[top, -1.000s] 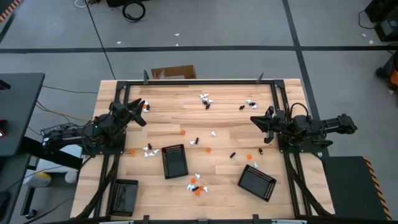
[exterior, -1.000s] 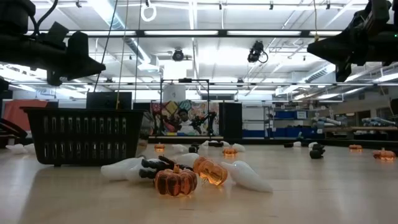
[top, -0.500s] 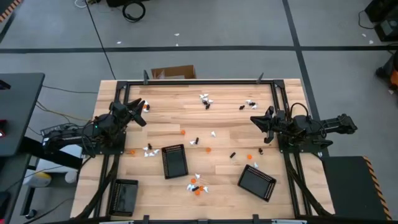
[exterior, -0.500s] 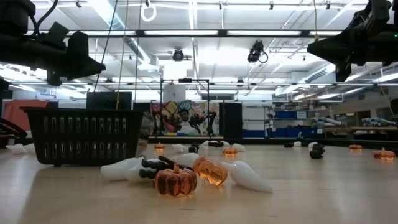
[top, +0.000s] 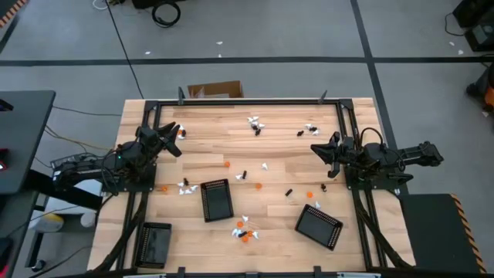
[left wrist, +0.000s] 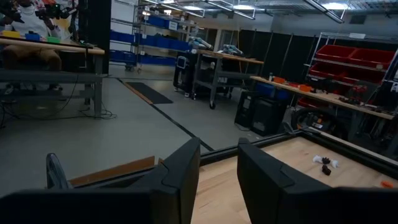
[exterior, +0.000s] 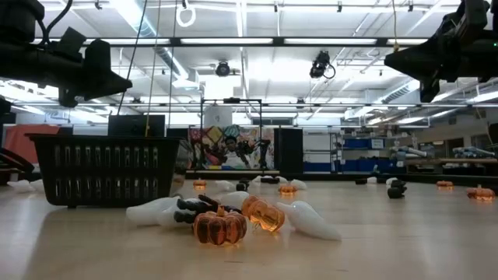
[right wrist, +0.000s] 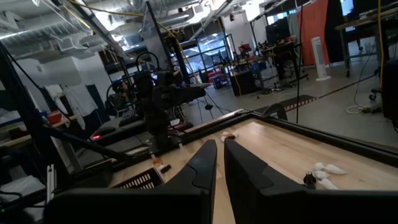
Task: Sort Halloween decoration
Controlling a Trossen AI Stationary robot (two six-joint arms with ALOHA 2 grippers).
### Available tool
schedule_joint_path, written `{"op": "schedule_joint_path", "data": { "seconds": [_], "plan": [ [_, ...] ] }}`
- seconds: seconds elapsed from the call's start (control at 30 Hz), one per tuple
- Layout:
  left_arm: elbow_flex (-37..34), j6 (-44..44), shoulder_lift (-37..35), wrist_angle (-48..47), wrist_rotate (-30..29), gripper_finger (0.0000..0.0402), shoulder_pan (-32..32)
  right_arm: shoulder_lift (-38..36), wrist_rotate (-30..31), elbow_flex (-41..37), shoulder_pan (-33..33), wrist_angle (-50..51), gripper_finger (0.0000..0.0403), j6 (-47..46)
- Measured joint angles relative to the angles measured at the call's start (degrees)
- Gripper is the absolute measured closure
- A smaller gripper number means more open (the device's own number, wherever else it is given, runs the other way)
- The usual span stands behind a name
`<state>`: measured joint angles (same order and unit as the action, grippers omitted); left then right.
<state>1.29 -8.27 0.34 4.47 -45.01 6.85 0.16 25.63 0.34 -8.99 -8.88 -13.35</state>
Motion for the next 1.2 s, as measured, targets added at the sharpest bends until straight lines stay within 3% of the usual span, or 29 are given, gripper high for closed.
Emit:
{"op": "schedule_joint_path", "data": {
  "seconds": [1.2],
  "plan": [
    [0.0, -4.5, 0.0, 6.0, -0.6, 0.0285, 0.7, 0.0, 0.0, 0.0, 0.0, -0.1, 0.0364, 0.0]
  ]
}}
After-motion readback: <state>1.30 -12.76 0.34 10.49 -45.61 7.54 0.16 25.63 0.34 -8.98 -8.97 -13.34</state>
